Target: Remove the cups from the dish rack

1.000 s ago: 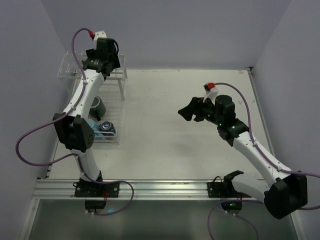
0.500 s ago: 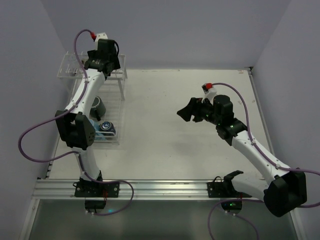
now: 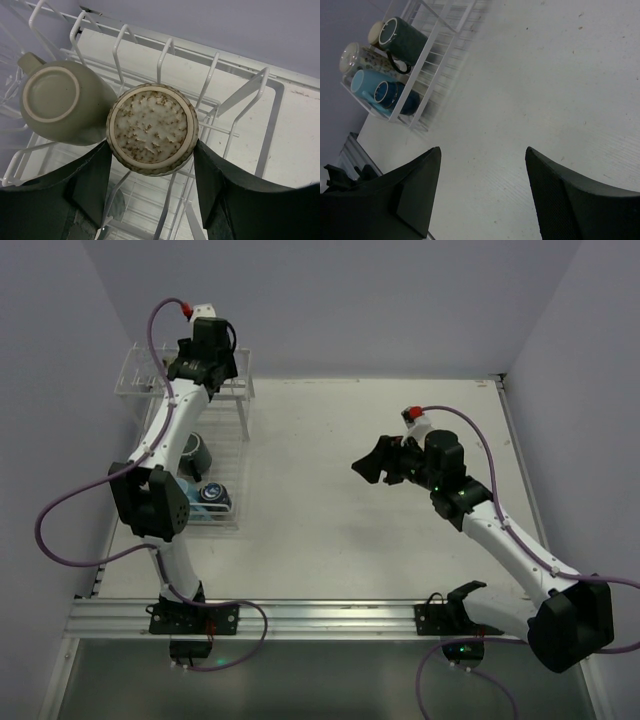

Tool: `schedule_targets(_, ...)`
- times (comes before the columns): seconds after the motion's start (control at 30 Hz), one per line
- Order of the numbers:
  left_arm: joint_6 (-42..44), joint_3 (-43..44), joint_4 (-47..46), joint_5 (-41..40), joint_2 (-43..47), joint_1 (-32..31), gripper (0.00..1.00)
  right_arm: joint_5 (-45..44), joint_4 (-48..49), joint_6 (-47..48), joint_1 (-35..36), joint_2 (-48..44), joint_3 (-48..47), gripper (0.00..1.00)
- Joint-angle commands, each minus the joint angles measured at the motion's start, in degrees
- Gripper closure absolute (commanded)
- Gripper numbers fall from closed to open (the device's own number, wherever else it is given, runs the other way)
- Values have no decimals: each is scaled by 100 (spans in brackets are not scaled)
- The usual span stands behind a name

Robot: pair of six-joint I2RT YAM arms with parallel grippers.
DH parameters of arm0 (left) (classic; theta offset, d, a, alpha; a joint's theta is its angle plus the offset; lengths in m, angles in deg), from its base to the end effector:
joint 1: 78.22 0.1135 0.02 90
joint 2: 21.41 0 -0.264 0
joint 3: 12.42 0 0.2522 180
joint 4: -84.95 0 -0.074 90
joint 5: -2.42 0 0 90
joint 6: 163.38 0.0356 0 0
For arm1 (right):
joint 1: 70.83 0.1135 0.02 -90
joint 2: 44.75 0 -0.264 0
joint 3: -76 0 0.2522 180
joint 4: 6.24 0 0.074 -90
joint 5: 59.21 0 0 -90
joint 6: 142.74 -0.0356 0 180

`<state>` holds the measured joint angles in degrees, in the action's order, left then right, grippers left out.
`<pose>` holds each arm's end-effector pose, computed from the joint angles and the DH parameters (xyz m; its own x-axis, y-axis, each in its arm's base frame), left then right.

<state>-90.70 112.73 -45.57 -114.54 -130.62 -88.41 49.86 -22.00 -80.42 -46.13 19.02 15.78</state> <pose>0.4334 -0.0615 0.3736 -0.4554 -0.1878 -0.8703 -0.3664 0.9304 -0.0090 0.2283 0.1178 0.2991 -0.5796 0.2167 -0.7855 -0.4583 0.7105 0.5341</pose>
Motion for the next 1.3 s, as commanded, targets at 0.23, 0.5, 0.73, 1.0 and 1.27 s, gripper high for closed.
schedule_targets(0.23, 220, -557, -1287, 253, 1164, 62, 64, 194, 657, -273, 174, 101, 14, 29)
schedule_targets(0.5, -86, -742, -1350, 875, 1665, 53, 66, 403, 815, -571, 324, 92, -372, 28)
schedule_targets(0.73, -1211, -2146, -1884, 3063, 2981, -44, 67, 975, 3008, -1897, 464, 74, -30, 27)
schedule_targets(1.0, -2923, -4587, -3937, 5200, 4188, -369, 67, 1081, 4470, -1881, 930, 557, 5, 34)
schedule_targets(1.27, -3752, -5874, -5488, 5570, 5040, -931, 67, 1038, 5534, -2943, 1001, 628, 303, 28)
